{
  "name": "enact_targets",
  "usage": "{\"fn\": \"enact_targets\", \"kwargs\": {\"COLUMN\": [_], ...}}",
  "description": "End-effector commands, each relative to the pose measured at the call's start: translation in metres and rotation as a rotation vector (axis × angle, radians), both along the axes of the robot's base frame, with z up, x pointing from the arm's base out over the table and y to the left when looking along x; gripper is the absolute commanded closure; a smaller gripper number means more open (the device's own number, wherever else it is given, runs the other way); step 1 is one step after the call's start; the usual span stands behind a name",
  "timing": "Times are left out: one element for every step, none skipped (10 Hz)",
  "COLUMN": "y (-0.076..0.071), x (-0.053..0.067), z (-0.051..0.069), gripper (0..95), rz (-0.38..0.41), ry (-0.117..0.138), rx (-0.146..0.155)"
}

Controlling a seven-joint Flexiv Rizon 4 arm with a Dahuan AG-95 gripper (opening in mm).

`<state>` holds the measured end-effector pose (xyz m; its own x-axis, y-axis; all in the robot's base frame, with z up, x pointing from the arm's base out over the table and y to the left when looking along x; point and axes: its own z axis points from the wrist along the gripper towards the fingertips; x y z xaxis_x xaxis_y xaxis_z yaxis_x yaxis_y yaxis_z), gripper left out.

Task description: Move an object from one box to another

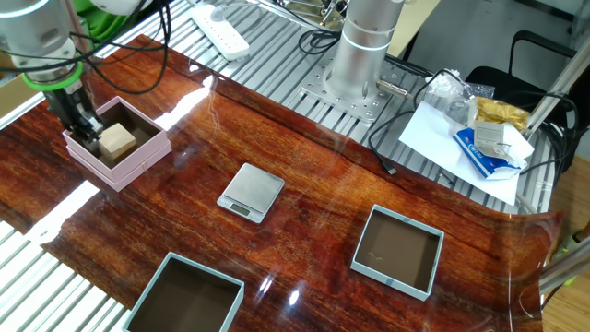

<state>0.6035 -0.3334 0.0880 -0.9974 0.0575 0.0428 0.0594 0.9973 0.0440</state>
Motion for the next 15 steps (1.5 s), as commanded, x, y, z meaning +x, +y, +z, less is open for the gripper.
{"fn": "enact_targets", "kwargs": {"y": [-0.003,-0.004,-0.005,-0.006,-0.007,-0.008,-0.009,-0.011,-0.013,-0.014,-0.014,-0.013,-0.011,-0.010,-0.009], "x": [-0.001,-0.002,-0.002,-0.003,-0.004,-0.005,-0.006,-0.007,-0.009,-0.010,-0.011,-0.012,-0.014,-0.017,-0.018], "z": [-0.001,-0.001,-0.001,-0.001,-0.001,-0.001,-0.001,-0.001,-0.001,-0.001,0.000,0.002,0.008,0.016,0.023], "gripper": [76.0,76.0,76.0,76.0,76.0,57.0,57.0,57.0,57.0,57.0,57.0,57.0,57.0,57.0,57.0], "rz": [-0.004,-0.006,-0.008,-0.013,-0.012,-0.014,-0.015,-0.014,-0.013,-0.014,-0.018,-0.021,-0.025,-0.010,-0.004], "ry": [-0.002,-0.002,-0.003,-0.004,-0.006,-0.010,-0.011,-0.011,-0.011,-0.011,-0.009,-0.008,-0.003,-0.007,-0.007], "rx": [-0.003,-0.003,-0.002,0.003,0.005,0.006,0.007,0.009,0.015,0.020,0.022,0.021,0.020,0.018,0.016]}}
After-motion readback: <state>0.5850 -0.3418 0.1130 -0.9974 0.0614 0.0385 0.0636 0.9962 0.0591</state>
